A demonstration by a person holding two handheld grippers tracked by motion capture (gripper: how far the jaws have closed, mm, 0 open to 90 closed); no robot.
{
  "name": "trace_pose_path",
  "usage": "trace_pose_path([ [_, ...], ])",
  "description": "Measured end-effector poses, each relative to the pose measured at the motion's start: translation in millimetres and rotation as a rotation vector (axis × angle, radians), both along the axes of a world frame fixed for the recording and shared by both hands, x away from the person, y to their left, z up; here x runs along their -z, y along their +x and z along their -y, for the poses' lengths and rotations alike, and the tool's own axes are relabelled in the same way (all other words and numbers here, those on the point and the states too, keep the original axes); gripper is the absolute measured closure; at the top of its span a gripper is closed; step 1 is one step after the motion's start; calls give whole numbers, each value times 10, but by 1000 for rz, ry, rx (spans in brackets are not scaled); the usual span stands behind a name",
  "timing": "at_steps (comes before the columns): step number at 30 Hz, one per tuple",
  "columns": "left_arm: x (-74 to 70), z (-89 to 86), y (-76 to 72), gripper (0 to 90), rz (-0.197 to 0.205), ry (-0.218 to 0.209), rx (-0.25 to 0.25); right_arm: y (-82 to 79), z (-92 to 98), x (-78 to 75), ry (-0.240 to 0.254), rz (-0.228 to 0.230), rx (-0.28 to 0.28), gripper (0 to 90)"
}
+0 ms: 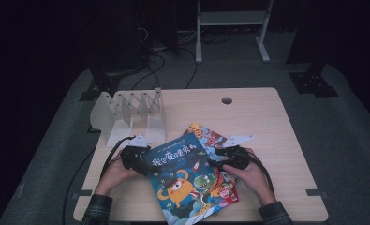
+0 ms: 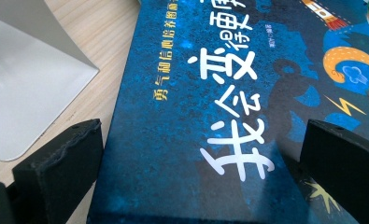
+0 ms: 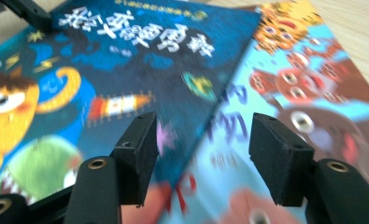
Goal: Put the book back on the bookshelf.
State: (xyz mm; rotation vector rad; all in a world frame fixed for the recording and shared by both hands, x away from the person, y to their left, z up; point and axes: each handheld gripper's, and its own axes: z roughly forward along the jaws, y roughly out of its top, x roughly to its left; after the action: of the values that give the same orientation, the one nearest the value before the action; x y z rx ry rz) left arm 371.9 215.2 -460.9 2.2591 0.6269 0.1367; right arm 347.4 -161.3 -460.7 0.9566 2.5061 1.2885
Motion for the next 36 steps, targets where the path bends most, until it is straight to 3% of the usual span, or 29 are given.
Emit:
trace_pose_path([
  [11,-2,2,-4,0,-2,2,-7,-451,630,14,-17,37,63,380],
  [16,-4,6,-6,0,-4,3,-12,-656,769,21,-14,41,71,383],
  [24,-5,7,-6,0,-4,5,-12,-956,837,37,0,45,62,389],
  [29,-6,8,-7,0,-6,6,-14,-1163,796,73,6,37,16,389],
  [34,-7,10,-10,0,-10,7,-16,-1243,742,117,7,30,-7,388],
  [36,-9,12,-13,0,-12,9,-17,-1245,703,155,-15,28,-9,367],
])
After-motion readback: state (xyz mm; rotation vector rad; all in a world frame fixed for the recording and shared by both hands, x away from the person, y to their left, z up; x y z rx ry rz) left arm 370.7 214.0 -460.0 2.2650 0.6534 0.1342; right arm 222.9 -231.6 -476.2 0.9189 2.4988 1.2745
